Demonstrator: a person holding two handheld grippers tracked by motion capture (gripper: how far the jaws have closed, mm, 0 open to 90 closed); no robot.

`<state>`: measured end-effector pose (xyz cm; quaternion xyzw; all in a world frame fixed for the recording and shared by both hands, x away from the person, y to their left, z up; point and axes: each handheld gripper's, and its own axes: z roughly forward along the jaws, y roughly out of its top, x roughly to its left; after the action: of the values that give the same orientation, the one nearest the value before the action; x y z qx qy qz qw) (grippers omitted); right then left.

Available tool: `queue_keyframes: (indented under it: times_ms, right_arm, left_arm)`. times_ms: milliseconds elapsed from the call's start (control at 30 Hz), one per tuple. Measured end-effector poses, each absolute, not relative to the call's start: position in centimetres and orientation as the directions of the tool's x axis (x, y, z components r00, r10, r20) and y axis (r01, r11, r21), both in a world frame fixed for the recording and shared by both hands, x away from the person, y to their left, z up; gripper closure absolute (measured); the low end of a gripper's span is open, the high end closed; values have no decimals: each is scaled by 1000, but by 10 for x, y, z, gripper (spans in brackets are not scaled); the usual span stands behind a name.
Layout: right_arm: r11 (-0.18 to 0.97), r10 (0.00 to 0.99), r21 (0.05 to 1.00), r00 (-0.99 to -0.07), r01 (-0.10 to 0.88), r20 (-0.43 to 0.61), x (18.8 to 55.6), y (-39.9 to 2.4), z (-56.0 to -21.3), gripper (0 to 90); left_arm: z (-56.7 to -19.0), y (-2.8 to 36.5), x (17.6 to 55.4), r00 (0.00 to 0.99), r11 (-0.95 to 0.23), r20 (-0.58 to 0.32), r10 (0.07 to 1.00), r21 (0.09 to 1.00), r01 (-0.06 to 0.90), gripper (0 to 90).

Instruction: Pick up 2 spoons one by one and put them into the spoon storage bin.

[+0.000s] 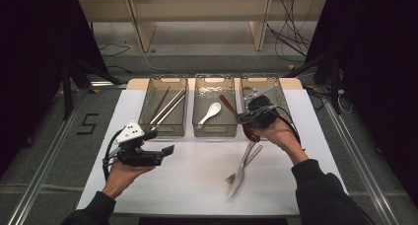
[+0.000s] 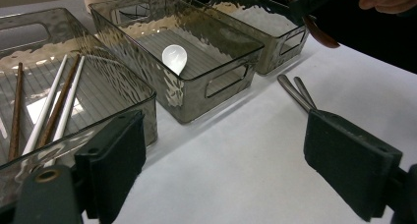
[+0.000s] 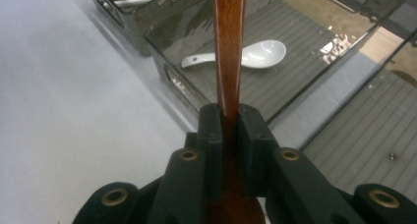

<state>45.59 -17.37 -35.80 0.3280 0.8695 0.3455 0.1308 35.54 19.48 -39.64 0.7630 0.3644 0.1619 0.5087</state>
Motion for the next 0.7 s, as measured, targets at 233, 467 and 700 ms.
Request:
queue_keyframes:
  times_ms: [233, 467, 700]
  right_arm:
    - [536, 669, 696, -744, 478, -4, 471, -159, -350, 822]
    - [522, 685, 695, -729, 494, 4, 489, -145, -346, 822]
    - [502, 706, 696, -708, 513, 12, 507, -135, -345, 822]
  left_arm:
    - [-396, 195, 356, 679, -208, -131, 722, 895, 394, 156]
    - [-396, 195, 356, 680, -206, -128, 722, 898, 389, 156]
    - [-397, 194, 356, 677, -203, -129, 724, 899, 388, 156]
